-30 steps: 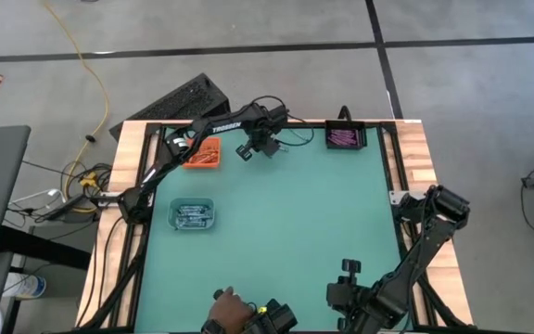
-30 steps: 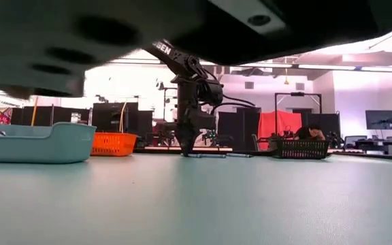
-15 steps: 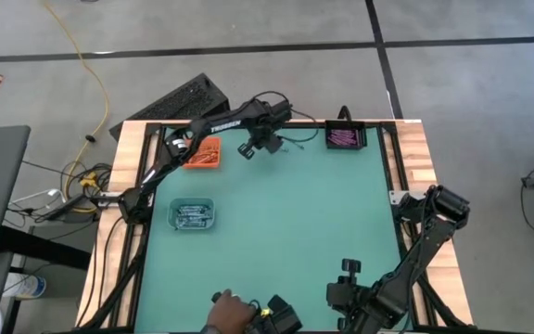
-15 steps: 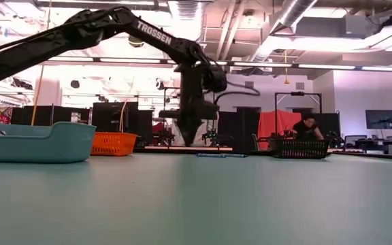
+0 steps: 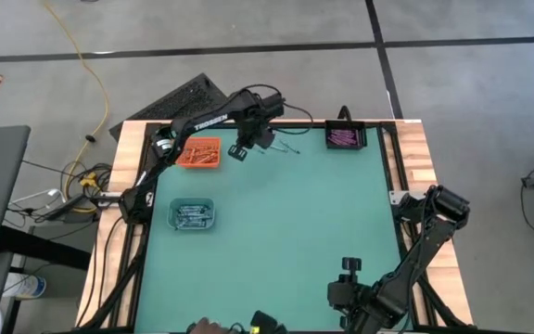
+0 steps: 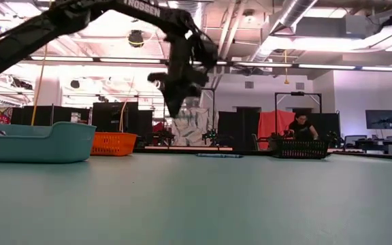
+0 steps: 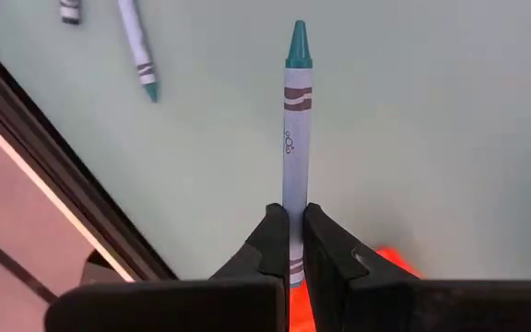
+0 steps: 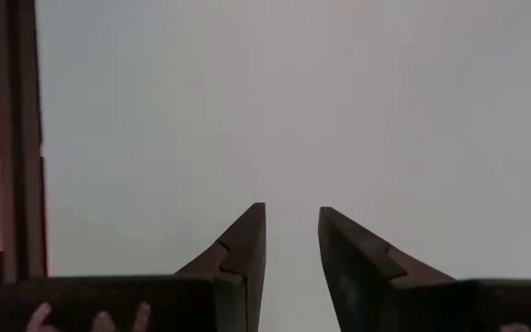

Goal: Sort crayons
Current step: Put the blue crayon into the blue bin

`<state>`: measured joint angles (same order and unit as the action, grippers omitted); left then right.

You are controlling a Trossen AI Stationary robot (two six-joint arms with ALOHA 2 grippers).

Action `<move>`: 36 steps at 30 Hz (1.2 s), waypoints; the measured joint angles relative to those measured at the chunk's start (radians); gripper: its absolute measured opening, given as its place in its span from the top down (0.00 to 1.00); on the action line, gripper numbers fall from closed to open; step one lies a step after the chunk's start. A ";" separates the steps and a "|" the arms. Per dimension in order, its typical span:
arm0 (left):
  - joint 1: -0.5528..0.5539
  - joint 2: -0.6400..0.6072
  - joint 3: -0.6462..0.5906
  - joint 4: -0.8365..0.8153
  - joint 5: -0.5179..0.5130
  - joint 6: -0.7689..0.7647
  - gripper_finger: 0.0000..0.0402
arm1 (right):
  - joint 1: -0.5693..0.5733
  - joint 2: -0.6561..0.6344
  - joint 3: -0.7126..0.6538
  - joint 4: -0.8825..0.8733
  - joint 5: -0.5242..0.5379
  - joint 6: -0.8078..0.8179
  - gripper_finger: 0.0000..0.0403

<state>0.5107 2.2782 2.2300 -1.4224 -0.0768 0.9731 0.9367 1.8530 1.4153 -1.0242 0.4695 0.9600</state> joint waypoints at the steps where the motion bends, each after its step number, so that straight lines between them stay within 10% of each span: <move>1: -0.009 -0.017 -0.008 -0.011 0.005 -0.014 1.00 | 0.000 0.000 0.000 -0.005 0.000 0.000 0.70; 15: -0.171 -0.300 -0.262 -0.025 0.013 -0.152 1.00 | 0.000 0.000 0.000 -0.048 0.002 -0.034 0.70; 36: -0.467 -0.958 -1.172 0.269 0.028 -0.683 1.00 | -0.003 0.000 0.000 -0.083 0.077 -0.091 0.70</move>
<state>0.0442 1.3199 1.0583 -1.1531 -0.0488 0.2901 0.9333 1.8530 1.4155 -1.1070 0.5466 0.8693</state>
